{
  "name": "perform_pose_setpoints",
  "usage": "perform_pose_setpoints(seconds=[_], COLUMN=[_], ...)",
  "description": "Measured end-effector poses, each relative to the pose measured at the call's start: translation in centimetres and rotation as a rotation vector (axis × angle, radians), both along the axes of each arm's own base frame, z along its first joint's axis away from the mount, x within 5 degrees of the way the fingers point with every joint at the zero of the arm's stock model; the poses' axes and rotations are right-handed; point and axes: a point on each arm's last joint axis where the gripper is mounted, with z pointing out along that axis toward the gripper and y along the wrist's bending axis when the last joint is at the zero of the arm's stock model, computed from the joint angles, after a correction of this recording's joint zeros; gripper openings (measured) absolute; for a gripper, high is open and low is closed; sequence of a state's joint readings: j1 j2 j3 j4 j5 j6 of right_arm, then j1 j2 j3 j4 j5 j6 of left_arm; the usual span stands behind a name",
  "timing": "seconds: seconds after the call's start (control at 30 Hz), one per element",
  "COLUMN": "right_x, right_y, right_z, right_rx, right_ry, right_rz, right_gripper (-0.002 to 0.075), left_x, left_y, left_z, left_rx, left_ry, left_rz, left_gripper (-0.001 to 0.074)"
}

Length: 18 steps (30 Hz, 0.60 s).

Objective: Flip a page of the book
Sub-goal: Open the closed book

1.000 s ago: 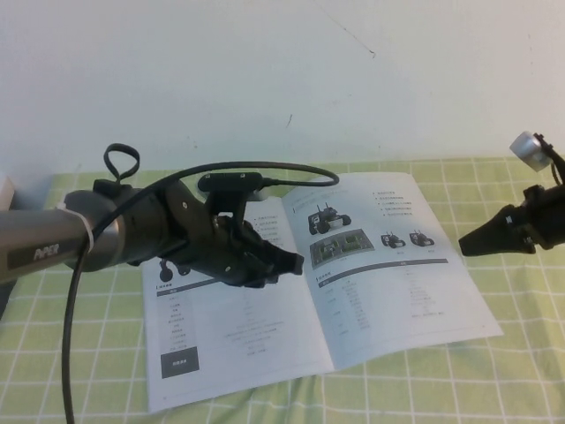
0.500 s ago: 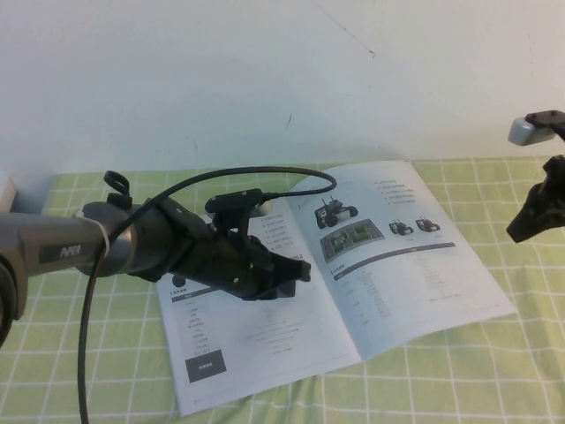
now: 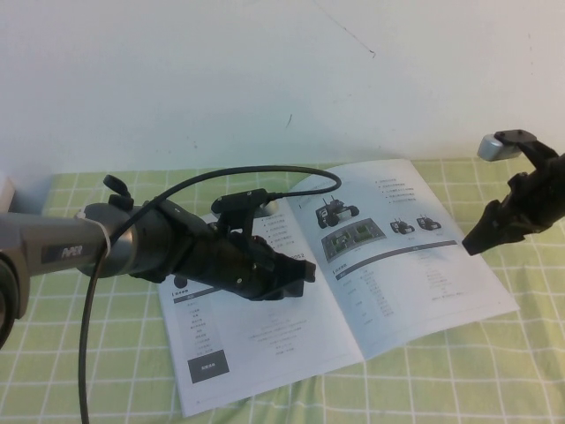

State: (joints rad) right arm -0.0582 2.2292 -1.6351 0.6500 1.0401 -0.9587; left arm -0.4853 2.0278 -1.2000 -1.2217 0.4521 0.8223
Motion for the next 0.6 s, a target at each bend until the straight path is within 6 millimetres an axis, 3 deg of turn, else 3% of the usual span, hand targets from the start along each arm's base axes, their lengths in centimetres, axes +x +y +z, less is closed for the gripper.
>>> perform_pose_setpoints(seconds=[0.07, 0.13, 0.37, 0.6], right_x=[0.2, 0.2, 0.3, 0.4], right_y=[0.0, 0.2, 0.3, 0.5], right_z=[0.0, 0.1, 0.1, -1.9], right_rx=[0.008, 0.024, 0.041, 0.077], right_ry=[-0.011, -0.012, -0.010, 0.050], right_rz=[-0.014, -0.028, -0.041, -0.049], right_gripper=[0.0449, 0.0483, 0.0504, 0.0505], left_x=[0.0, 0.0, 0.0, 0.0], left_y=[0.0, 0.0, 0.0, 0.0], left_z=[0.0, 0.0, 0.0, 0.0], left_rx=[-0.001, -0.001, 0.000, 0.003], left_ry=[0.001, 0.001, 0.000, -0.008], left_rz=[-0.001, -0.001, -0.003, -0.011], left_gripper=[-0.0002, -0.0002, -0.0002, -0.0002])
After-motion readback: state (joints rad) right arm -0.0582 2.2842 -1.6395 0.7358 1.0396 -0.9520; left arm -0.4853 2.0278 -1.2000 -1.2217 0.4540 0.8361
